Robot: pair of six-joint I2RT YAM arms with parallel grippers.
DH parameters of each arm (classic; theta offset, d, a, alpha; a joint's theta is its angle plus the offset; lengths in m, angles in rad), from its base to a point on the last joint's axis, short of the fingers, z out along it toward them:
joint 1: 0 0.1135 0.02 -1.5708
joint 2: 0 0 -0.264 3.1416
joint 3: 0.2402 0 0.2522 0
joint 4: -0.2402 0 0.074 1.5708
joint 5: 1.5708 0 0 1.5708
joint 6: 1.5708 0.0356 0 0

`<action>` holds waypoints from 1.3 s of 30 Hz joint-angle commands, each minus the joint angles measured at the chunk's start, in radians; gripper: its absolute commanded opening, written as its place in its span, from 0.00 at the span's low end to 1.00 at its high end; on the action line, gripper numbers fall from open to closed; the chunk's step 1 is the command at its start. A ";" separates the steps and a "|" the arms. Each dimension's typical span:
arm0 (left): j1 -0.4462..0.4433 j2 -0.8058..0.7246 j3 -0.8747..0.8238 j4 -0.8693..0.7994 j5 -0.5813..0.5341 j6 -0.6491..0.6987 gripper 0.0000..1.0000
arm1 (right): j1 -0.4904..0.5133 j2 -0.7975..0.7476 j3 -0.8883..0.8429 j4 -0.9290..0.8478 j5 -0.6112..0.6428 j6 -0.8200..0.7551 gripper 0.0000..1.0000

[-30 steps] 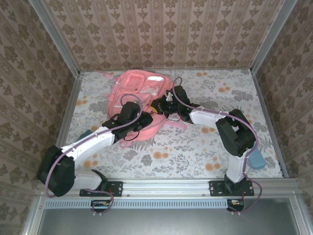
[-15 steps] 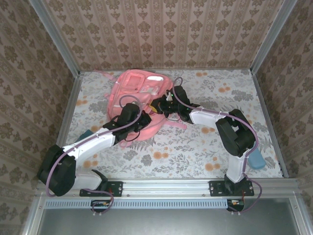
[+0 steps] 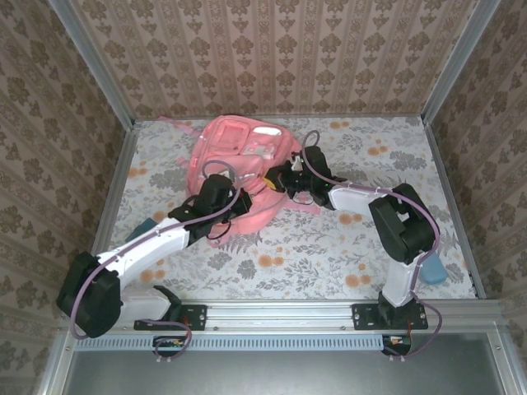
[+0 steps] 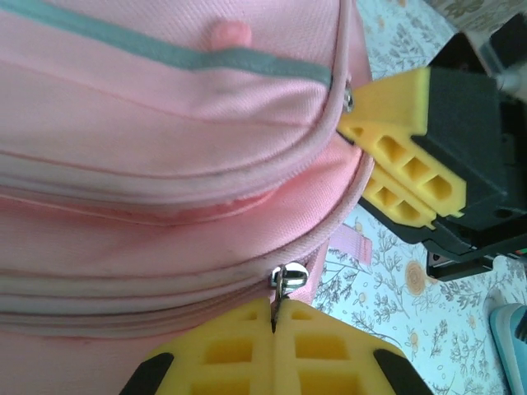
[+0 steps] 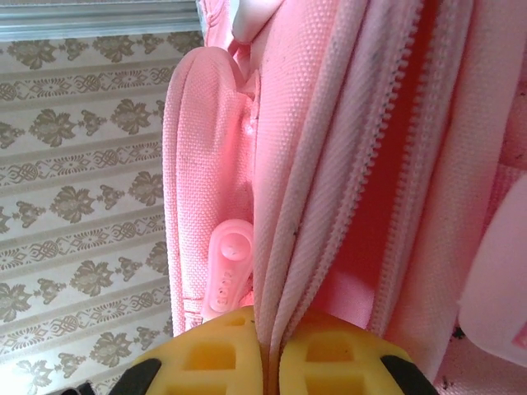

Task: Pack books, pencil case, and school supplies into a backpack

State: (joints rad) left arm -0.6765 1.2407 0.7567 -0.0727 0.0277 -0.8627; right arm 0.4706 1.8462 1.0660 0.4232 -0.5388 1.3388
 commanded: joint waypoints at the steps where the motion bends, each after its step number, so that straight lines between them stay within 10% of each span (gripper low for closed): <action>1: 0.054 -0.026 -0.017 -0.074 -0.070 0.086 0.00 | -0.076 -0.067 -0.020 0.061 0.057 -0.033 0.00; 9: 0.042 0.050 0.048 0.008 0.142 0.221 0.00 | -0.033 -0.079 -0.058 0.103 0.010 0.028 0.30; 16: -0.002 0.095 0.056 0.038 0.224 0.213 0.24 | 0.004 -0.076 -0.070 0.129 -0.018 0.065 0.37; 39: -0.013 0.171 0.046 0.055 0.141 0.097 0.29 | 0.040 -0.070 -0.090 0.144 0.000 0.094 0.19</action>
State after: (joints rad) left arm -0.6888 1.3930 0.7795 -0.0360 0.1867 -0.7132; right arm 0.4953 1.8080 0.9730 0.5117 -0.5278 1.4162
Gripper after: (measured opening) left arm 0.298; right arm 0.205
